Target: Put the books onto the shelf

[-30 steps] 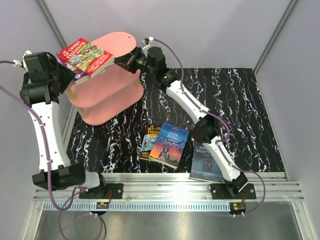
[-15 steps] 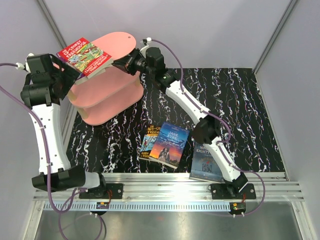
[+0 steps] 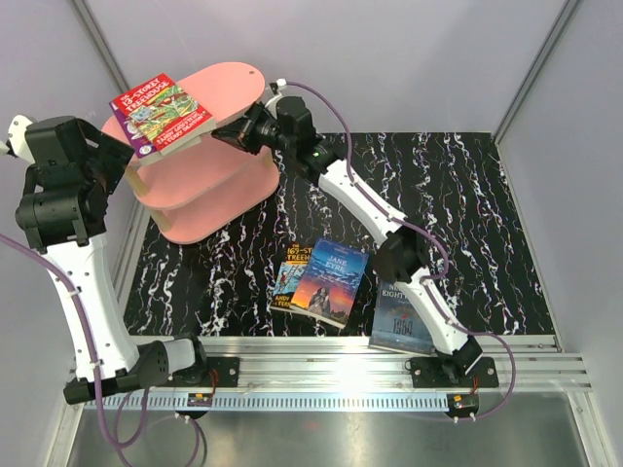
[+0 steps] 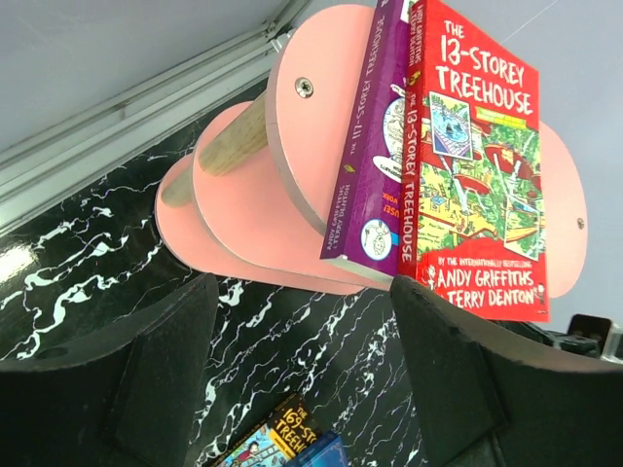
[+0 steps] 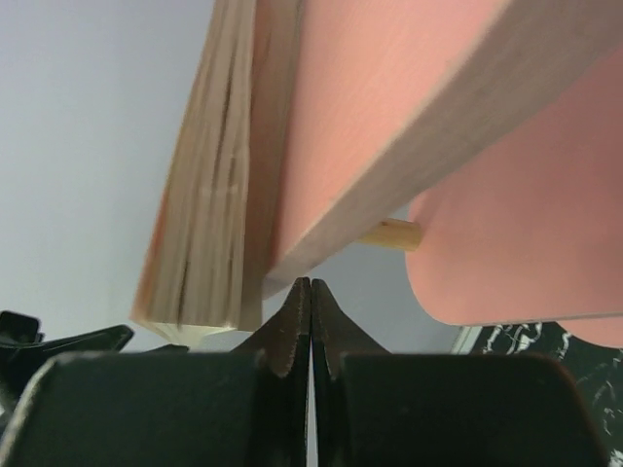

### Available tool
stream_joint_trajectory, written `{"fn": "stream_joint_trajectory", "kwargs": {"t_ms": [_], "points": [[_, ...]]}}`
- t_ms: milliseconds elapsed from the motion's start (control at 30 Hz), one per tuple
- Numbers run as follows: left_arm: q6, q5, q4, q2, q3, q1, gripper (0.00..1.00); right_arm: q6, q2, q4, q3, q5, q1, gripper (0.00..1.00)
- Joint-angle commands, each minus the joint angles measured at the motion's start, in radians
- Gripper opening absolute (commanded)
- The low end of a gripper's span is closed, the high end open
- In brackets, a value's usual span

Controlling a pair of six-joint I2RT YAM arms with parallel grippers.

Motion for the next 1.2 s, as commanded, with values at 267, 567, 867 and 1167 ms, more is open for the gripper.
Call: {"fn": "stream_joint_trajectory", "kwargs": {"t_ms": [267, 567, 867, 1167], "points": [[-0.009, 0.030, 0.044, -0.046, -0.056, -0.001, 0.74, -0.129, -0.229, -0.024, -0.129, 0.007, -0.087, 0.00], [-0.015, 0.009, 0.041, -0.032, -0.077, -0.006, 0.74, -0.020, -0.117, 0.048, -0.003, 0.023, -0.076, 0.00], [-0.014, 0.024, 0.018, -0.035, -0.033, -0.012, 0.73, 0.011, -0.053, 0.056, 0.043, 0.043, -0.020, 0.00], [0.022, -0.062, -0.008, -0.064, -0.042, -0.053, 0.73, -0.005, -0.060, 0.060, 0.036, 0.052, 0.011, 0.00]]}}
